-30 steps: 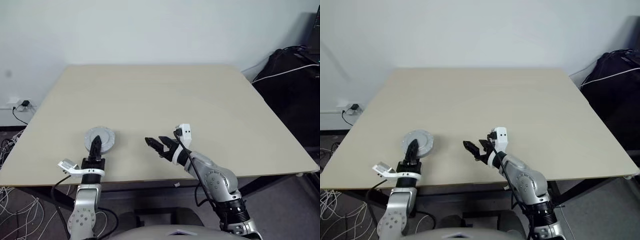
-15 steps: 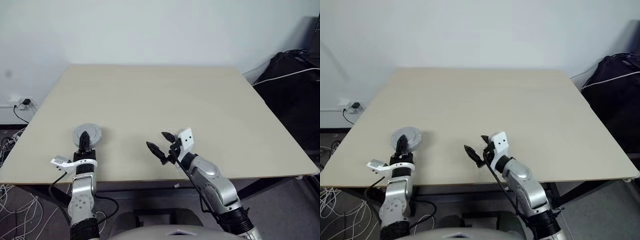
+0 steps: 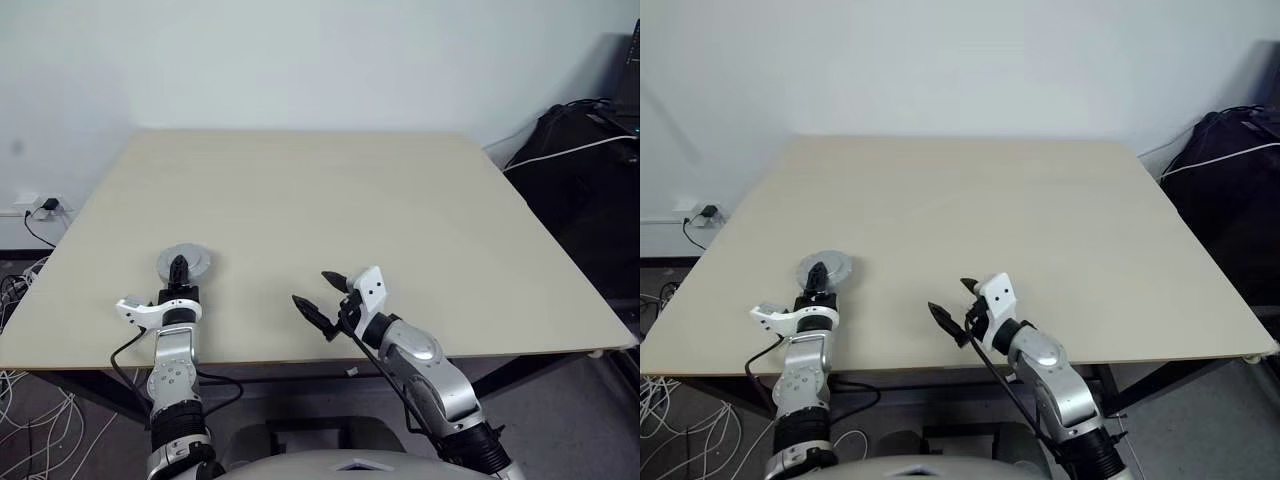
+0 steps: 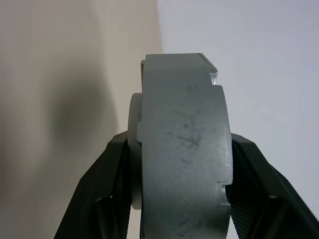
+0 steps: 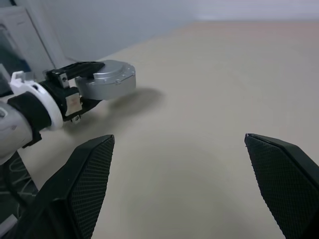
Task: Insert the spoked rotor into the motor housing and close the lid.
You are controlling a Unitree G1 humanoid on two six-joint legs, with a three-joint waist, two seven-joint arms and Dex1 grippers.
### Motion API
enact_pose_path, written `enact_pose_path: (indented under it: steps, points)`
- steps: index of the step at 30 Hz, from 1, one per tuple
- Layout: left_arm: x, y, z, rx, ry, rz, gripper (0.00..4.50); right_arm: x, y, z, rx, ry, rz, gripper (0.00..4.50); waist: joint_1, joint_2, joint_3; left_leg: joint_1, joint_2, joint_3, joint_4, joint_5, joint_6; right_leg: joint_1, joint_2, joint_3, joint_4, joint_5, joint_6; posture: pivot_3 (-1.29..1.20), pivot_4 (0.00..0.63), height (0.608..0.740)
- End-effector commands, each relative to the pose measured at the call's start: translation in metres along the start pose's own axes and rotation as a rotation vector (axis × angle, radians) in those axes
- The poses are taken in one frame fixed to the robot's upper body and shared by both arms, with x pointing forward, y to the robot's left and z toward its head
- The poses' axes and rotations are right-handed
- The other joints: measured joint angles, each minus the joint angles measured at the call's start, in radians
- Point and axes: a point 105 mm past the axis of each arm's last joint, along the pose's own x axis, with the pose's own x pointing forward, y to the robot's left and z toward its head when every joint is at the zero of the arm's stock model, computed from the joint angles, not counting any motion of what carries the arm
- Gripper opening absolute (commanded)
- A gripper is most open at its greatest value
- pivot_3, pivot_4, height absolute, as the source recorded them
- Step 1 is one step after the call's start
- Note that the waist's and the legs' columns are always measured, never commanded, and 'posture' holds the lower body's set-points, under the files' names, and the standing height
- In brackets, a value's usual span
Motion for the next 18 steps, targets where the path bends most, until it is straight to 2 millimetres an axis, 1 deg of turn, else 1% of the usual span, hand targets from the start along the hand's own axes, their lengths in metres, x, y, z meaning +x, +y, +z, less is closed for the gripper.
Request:
enact_pose_path:
  steps: [1, 8, 12, 15, 17, 18]
  points:
    - [0.009, -0.013, -0.002, -0.004, -0.022, -0.019, 2.14, -0.002, -0.002, 0.010, -0.036, -0.041, 0.003, 4.50, 0.000, 0.000, 0.000, 0.000, 0.000, 0.000, 0.000, 0.000, 0.000, 0.000, 0.000, 0.000, 0.000, 0.000, 0.001, 0.00, 0.000, 0.740]
    - [0.011, 0.004, 0.000, 0.025, -0.029, 0.077, 2.14, -0.003, -0.002, 0.007, -0.022, -0.034, 0.002, 4.50, 0.002, -0.001, 0.000, 0.000, 0.000, 0.000, 0.000, 0.000, 0.000, 0.000, 0.000, 0.000, 0.000, 0.001, 0.001, 0.00, 0.000, 0.740]
    - [0.009, 0.010, 0.000, 0.045, -0.025, 0.129, 2.14, -0.002, -0.001, 0.006, -0.018, -0.029, 0.004, 4.50, 0.002, -0.001, -0.001, 0.001, 0.000, 0.000, 0.000, 0.000, 0.000, 0.001, 0.000, 0.000, 0.000, 0.001, 0.001, 0.00, 0.000, 0.740]
    - [0.007, 0.012, -0.002, 0.047, -0.021, 0.151, 2.14, -0.002, -0.001, 0.005, -0.017, -0.024, 0.002, 4.50, 0.002, -0.001, -0.001, 0.007, 0.000, 0.000, 0.000, 0.000, -0.001, 0.007, 0.000, 0.000, 0.000, 0.000, 0.000, 0.00, 0.000, 0.740]
    - [0.004, 0.013, -0.003, 0.049, -0.016, 0.164, 2.86, -0.002, 0.000, 0.004, -0.016, -0.021, 0.002, 4.50, 0.001, -0.001, -0.001, 0.011, 0.000, 0.000, 0.000, 0.000, 0.000, 0.011, 0.000, 0.000, 0.000, -0.002, -0.003, 0.00, 0.000, 0.740]
    - [0.002, 0.014, -0.004, 0.053, -0.014, 0.173, 3.07, -0.001, 0.000, 0.004, -0.016, -0.020, 0.001, 4.50, 0.000, -0.002, -0.001, 0.012, 0.000, 0.000, 0.000, 0.000, 0.000, 0.012, 0.000, 0.000, 0.000, -0.002, -0.003, 0.00, 0.000, 0.740]
